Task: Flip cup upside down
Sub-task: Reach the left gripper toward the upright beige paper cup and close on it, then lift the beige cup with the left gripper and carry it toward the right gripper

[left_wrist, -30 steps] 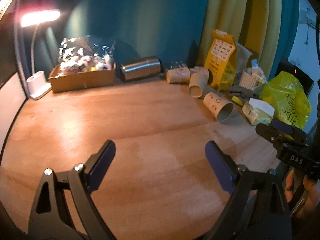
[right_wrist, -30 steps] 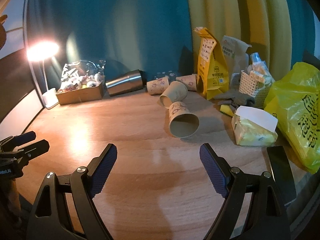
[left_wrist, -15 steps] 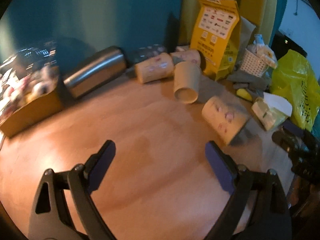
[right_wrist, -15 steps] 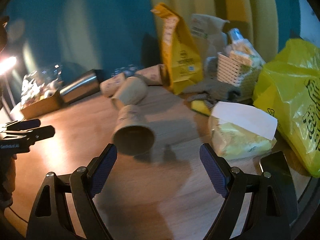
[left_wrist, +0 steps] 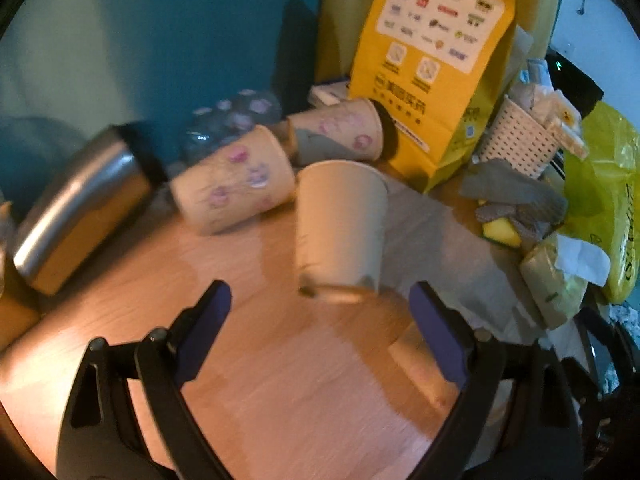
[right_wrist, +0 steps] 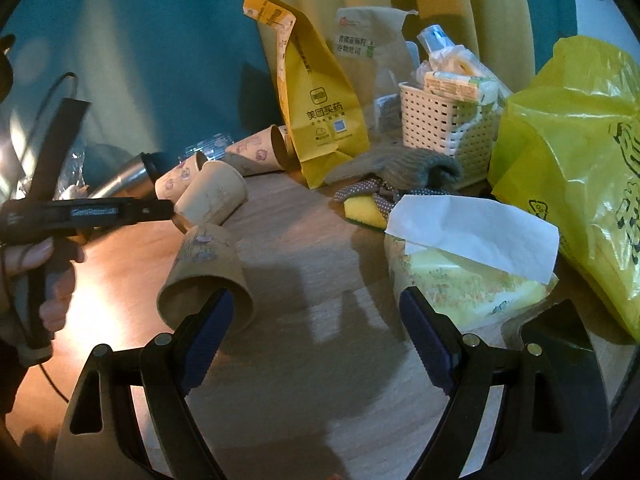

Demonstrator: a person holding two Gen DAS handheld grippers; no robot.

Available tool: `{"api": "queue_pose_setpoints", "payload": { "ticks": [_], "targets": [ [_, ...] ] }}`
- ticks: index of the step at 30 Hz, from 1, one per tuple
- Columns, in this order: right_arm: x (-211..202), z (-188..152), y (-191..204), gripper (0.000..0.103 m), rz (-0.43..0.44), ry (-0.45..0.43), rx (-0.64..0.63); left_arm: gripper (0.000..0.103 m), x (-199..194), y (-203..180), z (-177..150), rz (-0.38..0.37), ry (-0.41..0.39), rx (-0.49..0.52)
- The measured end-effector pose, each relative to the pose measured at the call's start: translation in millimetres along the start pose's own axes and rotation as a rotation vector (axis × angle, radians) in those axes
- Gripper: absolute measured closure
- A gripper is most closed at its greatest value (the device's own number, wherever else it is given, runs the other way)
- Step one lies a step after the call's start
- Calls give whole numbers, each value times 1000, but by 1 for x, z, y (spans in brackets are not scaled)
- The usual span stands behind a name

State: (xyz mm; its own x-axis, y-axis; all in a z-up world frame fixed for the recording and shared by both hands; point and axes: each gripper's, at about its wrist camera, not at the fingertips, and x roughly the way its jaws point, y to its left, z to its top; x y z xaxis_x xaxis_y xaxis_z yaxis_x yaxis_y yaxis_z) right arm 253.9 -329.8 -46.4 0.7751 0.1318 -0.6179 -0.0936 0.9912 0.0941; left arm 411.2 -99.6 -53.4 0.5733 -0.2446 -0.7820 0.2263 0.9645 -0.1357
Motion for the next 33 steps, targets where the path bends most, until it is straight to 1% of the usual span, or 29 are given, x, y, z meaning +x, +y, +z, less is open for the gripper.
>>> {"api": "queue_pose_setpoints", "payload": {
  "ticks": [1, 3, 5, 7, 10, 11, 14, 16, 18, 24, 26, 30, 33],
  "targets": [
    [0, 1, -1, 16, 0, -3, 2, 12, 5, -1, 3, 7, 3, 0],
    [-1, 2, -3, 16, -1, -5, 5, 12, 13, -3, 7, -11, 15, -3],
    [-1, 3, -5, 16, 0, -6, 7, 12, 20, -4, 11, -11, 17, -2],
    [-2, 3, -7, 16, -2, -4, 11, 27, 26, -5, 13, -15, 28, 7],
    [-4, 2, -10, 16, 1, -3, 14, 39, 37, -3, 17, -25, 60, -3],
    [-5, 2, -10, 16, 1, -4, 12, 42, 40, -3, 17, -23, 68, 0],
    [-9, 1, -11, 16, 0, -7, 10, 43, 42, -3, 18, -20, 65, 12],
    [-11, 1, -11, 16, 0, -9, 13, 44, 42, -2, 19, -35, 65, 3],
    [-14, 0, -11, 16, 3, -11, 16, 44, 39, -1, 19, -34, 57, -1],
    [-29, 0, -6, 16, 13, -29, 4, 44, -1, -5, 18, -57, 2, 18],
    [-36, 1, -1, 16, 19, -39, -12, 44, -21, -6, 12, -65, -12, 27],
    [-52, -1, 10, 16, 49, -50, -49, 44, -63, -1, -16, -79, -28, 29],
    [-65, -6, 21, 16, 71, -50, -77, 44, -98, 3, -51, -84, -36, 27]
  ]
}}
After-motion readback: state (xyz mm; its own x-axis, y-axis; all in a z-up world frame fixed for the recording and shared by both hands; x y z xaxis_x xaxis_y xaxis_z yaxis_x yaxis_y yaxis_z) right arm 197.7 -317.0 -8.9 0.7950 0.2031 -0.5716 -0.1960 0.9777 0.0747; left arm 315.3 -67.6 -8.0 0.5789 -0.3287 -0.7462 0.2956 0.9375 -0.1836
